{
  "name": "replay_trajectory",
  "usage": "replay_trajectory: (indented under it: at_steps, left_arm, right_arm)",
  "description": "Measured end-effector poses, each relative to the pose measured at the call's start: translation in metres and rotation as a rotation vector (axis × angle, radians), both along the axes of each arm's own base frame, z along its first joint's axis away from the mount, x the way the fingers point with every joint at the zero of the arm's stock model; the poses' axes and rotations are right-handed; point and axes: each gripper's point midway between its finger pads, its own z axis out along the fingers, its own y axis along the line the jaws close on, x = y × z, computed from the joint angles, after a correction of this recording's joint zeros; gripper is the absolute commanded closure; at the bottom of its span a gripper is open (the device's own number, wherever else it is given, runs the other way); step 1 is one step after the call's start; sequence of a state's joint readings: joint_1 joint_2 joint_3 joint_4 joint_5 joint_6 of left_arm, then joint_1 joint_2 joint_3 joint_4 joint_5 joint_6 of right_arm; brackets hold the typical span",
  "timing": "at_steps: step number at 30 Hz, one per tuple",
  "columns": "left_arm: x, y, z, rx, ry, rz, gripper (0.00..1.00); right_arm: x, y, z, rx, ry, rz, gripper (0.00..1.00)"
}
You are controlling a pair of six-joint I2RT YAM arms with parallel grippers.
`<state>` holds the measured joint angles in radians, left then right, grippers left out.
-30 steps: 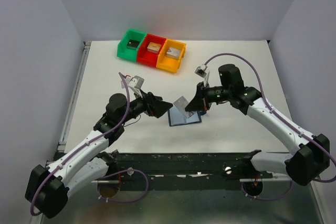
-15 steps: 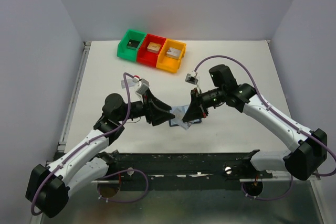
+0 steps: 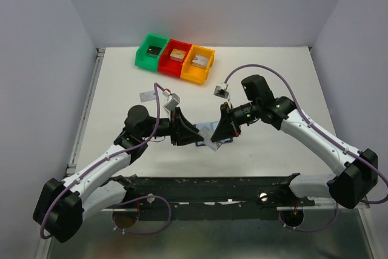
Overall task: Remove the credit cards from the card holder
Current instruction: Place the credit card at the center of the board.
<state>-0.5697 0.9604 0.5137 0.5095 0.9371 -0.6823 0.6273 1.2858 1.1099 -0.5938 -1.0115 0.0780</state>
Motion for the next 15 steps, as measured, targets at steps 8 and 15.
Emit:
replay_trajectory:
  at_steps: [8,15]
  left_arm:
    - [-0.003,-0.003,-0.002,0.0,0.032,-0.034,1.0]
    - [0.038,0.027,0.001,0.006,0.054,0.21,1.0]
  right_arm:
    - [0.003,0.0,-0.001,-0.015,0.01,-0.026,0.41]
    - [0.049,-0.025,0.007,-0.059,-0.066,-0.331,0.36]
